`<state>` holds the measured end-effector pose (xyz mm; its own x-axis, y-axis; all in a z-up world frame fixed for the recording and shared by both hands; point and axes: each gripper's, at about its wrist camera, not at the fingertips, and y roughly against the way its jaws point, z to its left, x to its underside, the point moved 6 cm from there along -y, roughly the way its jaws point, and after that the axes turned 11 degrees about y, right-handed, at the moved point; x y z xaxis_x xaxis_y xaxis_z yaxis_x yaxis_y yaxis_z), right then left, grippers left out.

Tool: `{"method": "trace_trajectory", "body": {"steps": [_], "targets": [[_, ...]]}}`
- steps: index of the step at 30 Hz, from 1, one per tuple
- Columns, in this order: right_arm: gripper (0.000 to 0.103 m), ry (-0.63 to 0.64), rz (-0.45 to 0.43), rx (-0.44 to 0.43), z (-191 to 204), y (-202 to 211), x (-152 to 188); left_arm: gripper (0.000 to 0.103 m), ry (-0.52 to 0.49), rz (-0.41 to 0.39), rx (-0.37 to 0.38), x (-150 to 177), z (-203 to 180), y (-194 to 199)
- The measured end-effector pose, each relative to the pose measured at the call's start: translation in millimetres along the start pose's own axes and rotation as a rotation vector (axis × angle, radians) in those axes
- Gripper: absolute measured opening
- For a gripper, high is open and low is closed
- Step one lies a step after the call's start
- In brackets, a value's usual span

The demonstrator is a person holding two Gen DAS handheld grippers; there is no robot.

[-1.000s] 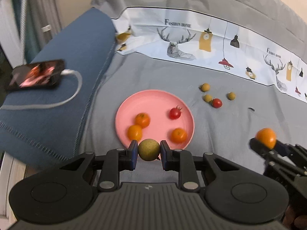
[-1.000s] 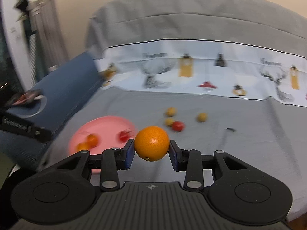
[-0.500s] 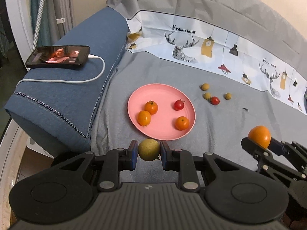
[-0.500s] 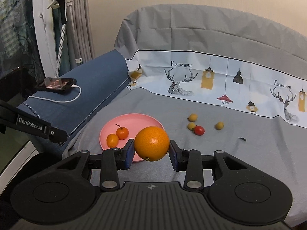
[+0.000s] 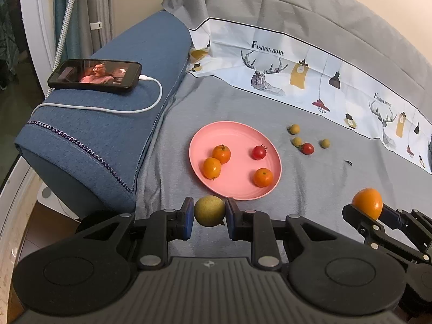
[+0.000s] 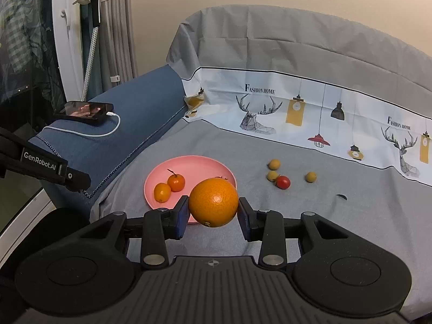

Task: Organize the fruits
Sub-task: 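Carry the yellow-green fruit and the mandarin over the pink plate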

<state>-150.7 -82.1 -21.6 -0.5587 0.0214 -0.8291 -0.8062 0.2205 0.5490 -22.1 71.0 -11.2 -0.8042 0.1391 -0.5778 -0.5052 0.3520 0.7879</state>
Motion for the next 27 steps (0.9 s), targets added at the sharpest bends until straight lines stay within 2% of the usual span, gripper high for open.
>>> {"method": "trace_trajectory", "body": {"steps": [15,27], "targets": [[0.04,-0.012,0.045,-0.007,-2.0,-15.7,8.2,0.027,0.033,0.016,-0.026,-8.4,12.4,-18.5],[0.04,-0.013,0.094,-0.015,-3.1,-47.9,8.8,0.027,0.04,0.045,-0.033,-23.0,10.9,-49.3]]}}
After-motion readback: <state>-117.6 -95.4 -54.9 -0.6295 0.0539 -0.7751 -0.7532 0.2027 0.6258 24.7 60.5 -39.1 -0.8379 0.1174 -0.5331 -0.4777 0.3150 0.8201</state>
